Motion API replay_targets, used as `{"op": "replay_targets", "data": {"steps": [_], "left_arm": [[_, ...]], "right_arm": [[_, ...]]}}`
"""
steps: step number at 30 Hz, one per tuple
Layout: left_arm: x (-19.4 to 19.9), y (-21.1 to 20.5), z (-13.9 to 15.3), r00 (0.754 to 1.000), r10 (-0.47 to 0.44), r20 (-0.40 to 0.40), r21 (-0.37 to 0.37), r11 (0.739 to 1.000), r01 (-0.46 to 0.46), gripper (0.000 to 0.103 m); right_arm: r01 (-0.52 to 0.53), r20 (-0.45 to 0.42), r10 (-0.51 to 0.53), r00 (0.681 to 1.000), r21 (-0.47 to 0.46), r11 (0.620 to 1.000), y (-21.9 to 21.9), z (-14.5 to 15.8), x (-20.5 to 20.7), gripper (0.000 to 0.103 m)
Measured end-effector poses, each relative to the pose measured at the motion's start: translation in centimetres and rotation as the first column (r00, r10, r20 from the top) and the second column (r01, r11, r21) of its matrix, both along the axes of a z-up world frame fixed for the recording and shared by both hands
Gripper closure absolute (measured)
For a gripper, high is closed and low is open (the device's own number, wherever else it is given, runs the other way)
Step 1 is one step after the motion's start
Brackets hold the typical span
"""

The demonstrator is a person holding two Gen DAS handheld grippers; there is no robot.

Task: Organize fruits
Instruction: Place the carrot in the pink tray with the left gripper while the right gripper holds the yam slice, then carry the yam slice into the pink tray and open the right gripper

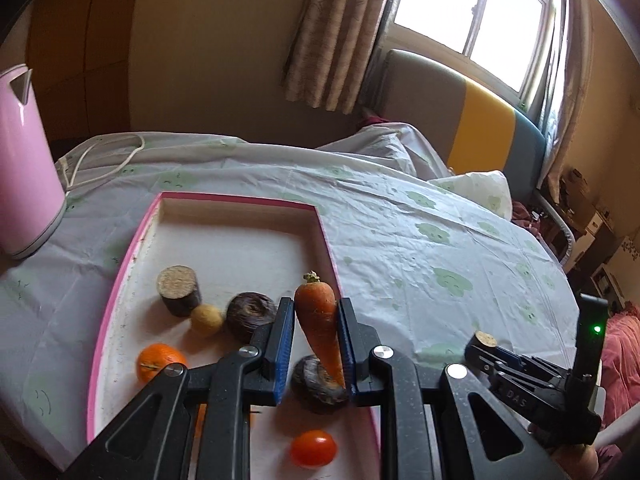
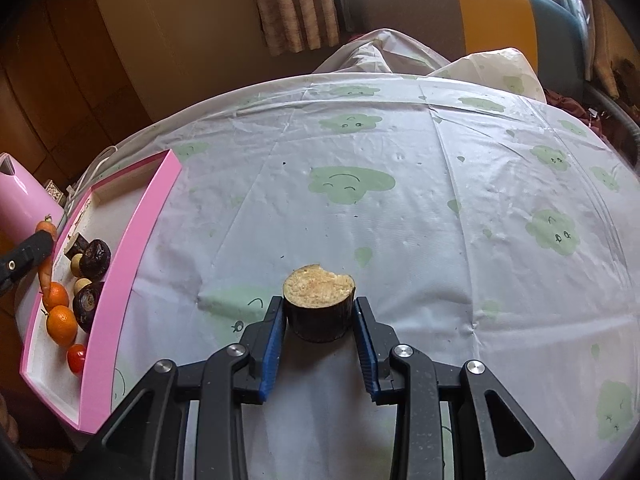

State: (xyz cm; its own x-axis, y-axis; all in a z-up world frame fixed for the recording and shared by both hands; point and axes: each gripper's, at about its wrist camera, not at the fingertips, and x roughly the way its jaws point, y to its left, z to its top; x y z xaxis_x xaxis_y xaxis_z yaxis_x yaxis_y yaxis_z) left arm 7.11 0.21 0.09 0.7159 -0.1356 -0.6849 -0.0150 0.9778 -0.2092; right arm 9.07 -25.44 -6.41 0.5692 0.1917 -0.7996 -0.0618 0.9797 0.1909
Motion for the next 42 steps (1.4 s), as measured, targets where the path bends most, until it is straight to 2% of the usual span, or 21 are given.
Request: {"op": "replay_targets", "data": {"steps": [4, 8, 11, 18, 25, 34, 39, 42], "left_arm": [[0.9, 2.9, -1.0, 0.996, 0.080, -0.037, 0.023, 0.997, -0.079, 0.082], [0.9, 4.2, -1.7, 0.992, 0.116, -0.051, 0.058, 0.992, -0.113, 0.078], [0.5, 4.4, -1.8, 0.993, 0.111, -0.049, 0.051, 0.993, -0.109, 0.073], [-1.0, 3.9, -1.0, 0.993, 0.112, -0.027, 0.065, 0.992, -0.110, 0.072], [-2.7, 4.0, -0.2, 0.994, 0.108, -0.010, 0.059, 0.992, -0.108, 0.071], [-4.2, 4.9, 0.1, 0.989, 0.149, -0.017, 0.081, 0.986, -0.147, 0.071], [-4.8, 5.8, -0.1, 0.983, 0.181, -0.022, 0.087, 0.980, -0.179, 0.071], [-5.1, 6.3, -0.1, 0.981, 0.194, -0.025, 0.088, 0.978, -0.191, 0.071]], "right_arm": [[0.005, 0.001, -0.005, 1.000, -0.005, 1.000, 0.1, -0.1, 0.0, 0.069], [0.004, 0.004, -0.004, 1.000, -0.009, 1.000, 0.2, -0.1, -0.1, 0.069], [0.001, 0.005, -0.001, 1.000, -0.015, 1.000, 0.2, -0.1, -0.1, 0.069], [0.002, 0.008, -0.002, 1.000, -0.028, 1.000, 0.4, -0.2, -0.1, 0.069], [-0.023, 0.013, 0.022, 1.000, 0.023, 0.999, 1.5, 0.8, 0.1, 0.069], [-0.184, 0.066, 0.178, 0.982, 0.093, 0.978, 7.5, 3.8, -0.1, 0.069], [-0.307, 0.089, 0.300, 0.950, 0.076, 0.949, 12.5, 5.0, 0.4, 0.069], [-0.358, 0.076, 0.355, 0.932, 0.033, 0.933, 15.3, 4.8, 0.8, 0.069]]}}
